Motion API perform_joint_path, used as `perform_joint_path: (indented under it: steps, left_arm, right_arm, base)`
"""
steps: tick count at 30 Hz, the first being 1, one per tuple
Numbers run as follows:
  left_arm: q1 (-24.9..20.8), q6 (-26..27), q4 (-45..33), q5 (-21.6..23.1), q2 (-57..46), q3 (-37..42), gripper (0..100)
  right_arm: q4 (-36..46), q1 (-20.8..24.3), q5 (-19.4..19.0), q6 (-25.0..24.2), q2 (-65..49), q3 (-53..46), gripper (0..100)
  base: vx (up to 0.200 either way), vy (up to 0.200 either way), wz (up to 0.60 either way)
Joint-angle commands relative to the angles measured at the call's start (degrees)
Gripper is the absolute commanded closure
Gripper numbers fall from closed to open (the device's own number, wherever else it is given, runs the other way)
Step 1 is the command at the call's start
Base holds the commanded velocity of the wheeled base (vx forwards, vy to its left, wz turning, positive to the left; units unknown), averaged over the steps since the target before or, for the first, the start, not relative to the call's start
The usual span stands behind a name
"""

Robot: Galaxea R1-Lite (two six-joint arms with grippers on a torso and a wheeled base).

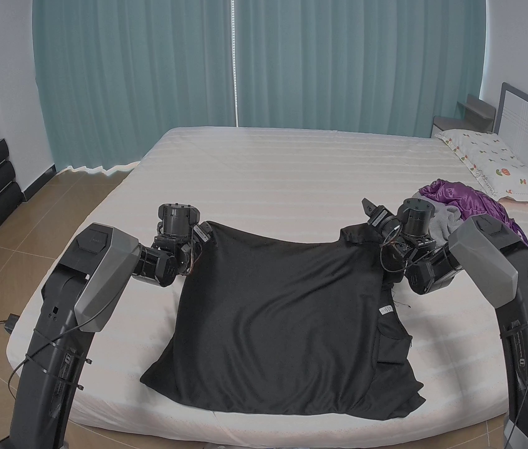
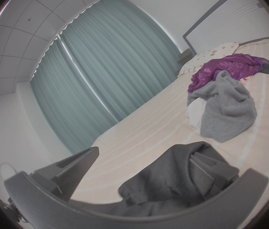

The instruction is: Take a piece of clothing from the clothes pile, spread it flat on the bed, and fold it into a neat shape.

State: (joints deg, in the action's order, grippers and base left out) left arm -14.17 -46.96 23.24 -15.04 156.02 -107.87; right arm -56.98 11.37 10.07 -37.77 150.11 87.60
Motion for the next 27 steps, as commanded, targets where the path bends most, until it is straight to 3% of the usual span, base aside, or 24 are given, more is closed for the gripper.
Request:
perform_joint_path:
  steps: [1,5,9,13,16,21,27]
  left_arm:
    - [2.1,0.2,-0.2,-4.6,5.3,-6.6,0]
    - [2.8,0.5,-0.9,-5.5,5.4,-5.9,0]
    - [3.8,3.5,-4.5,-5.5,5.4,-3.7,0]
    - [4.4,4.2,-5.1,-5.2,4.6,-2.3,0]
    - [4.7,3.9,-5.3,-2.4,1.8,1.9,0]
    - [5.5,2.7,-4.0,0.5,-3.3,9.0,0]
    - [6.3,-0.2,1.0,9.0,-17.4,29.5,0]
  right_arm:
    - [-2.6,-1.8,5.5,0.1,5.9,6.8,0]
    - [-1.9,-1.9,5.4,0.2,5.9,4.6,0]
    - [-1.7,-1.6,1.2,0.3,4.5,-3.8,0]
    - [-1.9,-2.2,0.6,-0.2,2.6,-6.0,0]
    - [-1.8,-2.8,0.0,-1.3,-0.4,-10.1,0]
    - [-2.2,-2.8,-4.7,-6.9,-6.6,-18.6,0]
    - [-5.1,-2.3,-9.8,-11.4,-15.6,-35.1,0]
  base:
    - [0.000,0.000,0.00]
    - [0.000,0.000,0.00]
    - [0.000,0.000,0.00]
    - [0.000,0.000,0.00]
    - [0.000,0.000,0.00]
    - [0.000,0.000,0.00]
    - [0.000,0.000,0.00]
